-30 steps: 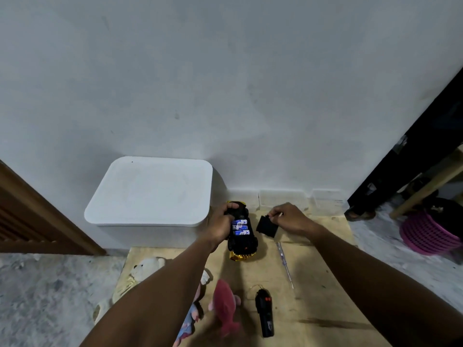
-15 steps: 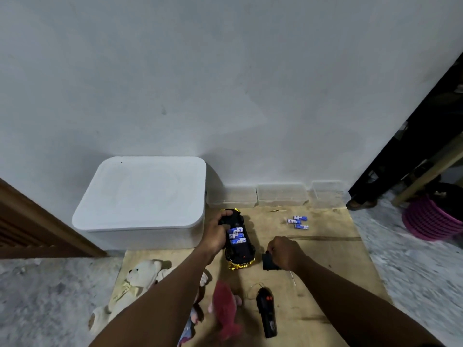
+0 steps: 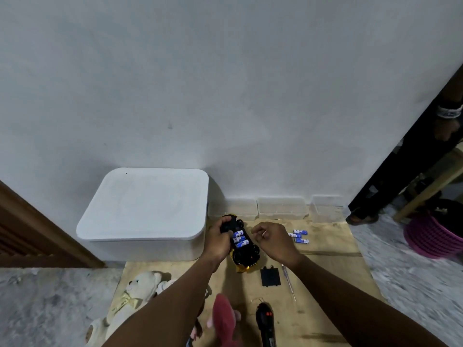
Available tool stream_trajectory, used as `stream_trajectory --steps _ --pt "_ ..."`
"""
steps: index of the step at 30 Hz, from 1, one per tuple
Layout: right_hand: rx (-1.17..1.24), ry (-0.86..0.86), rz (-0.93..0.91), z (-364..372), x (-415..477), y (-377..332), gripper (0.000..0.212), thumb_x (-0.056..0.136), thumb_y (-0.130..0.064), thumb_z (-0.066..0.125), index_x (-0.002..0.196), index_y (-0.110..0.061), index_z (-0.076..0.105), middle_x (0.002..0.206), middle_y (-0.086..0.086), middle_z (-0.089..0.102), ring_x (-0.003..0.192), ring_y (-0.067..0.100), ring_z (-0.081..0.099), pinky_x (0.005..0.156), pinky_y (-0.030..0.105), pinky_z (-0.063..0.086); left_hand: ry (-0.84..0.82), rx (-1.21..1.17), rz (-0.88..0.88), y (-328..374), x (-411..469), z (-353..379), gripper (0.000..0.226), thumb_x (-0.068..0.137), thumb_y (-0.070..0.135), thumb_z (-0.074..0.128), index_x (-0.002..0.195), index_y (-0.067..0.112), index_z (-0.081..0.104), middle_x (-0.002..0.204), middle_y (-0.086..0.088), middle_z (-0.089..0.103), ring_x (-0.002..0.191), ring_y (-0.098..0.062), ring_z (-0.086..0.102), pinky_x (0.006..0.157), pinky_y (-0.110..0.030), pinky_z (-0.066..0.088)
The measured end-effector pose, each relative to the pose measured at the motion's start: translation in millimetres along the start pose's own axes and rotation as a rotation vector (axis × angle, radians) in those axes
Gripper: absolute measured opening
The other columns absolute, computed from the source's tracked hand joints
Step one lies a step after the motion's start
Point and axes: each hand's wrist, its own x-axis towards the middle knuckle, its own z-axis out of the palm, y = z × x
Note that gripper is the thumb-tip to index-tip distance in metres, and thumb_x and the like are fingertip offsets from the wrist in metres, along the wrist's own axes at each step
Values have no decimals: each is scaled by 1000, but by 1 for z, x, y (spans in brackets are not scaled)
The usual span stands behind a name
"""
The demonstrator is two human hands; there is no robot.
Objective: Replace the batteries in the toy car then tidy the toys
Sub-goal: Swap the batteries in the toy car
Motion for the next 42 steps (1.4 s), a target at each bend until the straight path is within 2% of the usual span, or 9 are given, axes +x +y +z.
stream_trajectory --steps 6,9,14,19,22,27,30,34,42 --pt "-72 -60 15 -1 3 -18 17 90 -19 65 105 -20 74 97 -2 71 84 8 60 66 17 43 49 43 94 2 9 1 51 86 -1 53 108 44 63 118 -2 64 105 -24 64 91 -51 56" --pt "-94 -18 19 0 5 -23 20 91 -22 64 108 -19 75 101 -1 73 90 12 64 74 24 49 57 41 121 1 14 2 50 87 0 53 116 40 63 119 0 64 107 -22 64 93 -50 55" --pt "-107 4 53 4 8 -27 26 91 -28 65 113 -19 74 109 -2 72 92 9 61 70 18 40 57 11 126 2 16 2 52 88 0 51 122 38 61 123 0 62 109 -21 63 96 -49 54" --pt "33 36 140 6 13 -29 15 88 -18 68 99 -15 78 99 1 74 90 11 66 68 15 45 61 57 152 -4 20 1 53 81 12 53 115 52 61 123 3 61 110 -18 63 94 -48 55" --pt "133 32 218 4 17 -32 14 88 -13 65 93 -12 78 97 5 74 94 17 67 75 22 49 67 99 180 -13 26 2 53 79 21 55 118 56 58 123 4 61 110 -16 64 93 -46 56" --pt "202 23 312 3 25 -31 16 87 -9 62 90 -9 78 96 10 74 94 23 68 87 37 57 79 131 225 -12 28 5 52 82 19 56 117 58 58 121 5 62 107 -12 65 90 -44 57" --pt "187 43 328 2 29 -32 13 85 -8 65 89 -7 78 95 11 74 93 24 69 84 34 58 73 107 222 -8 28 7 52 84 15 59 117 55 60 115 14 67 105 -9 67 88 -41 58" --pt "91 126 280 2 31 -38 8 85 -11 71 88 -7 77 94 11 74 88 20 67 78 25 53 79 143 221 -8 36 8 51 74 36 60 119 61 56 118 9 65 102 -13 68 84 -44 60" --pt "78 156 292 7 31 -41 10 85 -15 72 84 -7 76 91 12 74 87 24 70 80 35 58 109 196 217 -17 43 9 55 67 51 56 120 67 50 118 9 60 100 -15 68 82 -43 60"
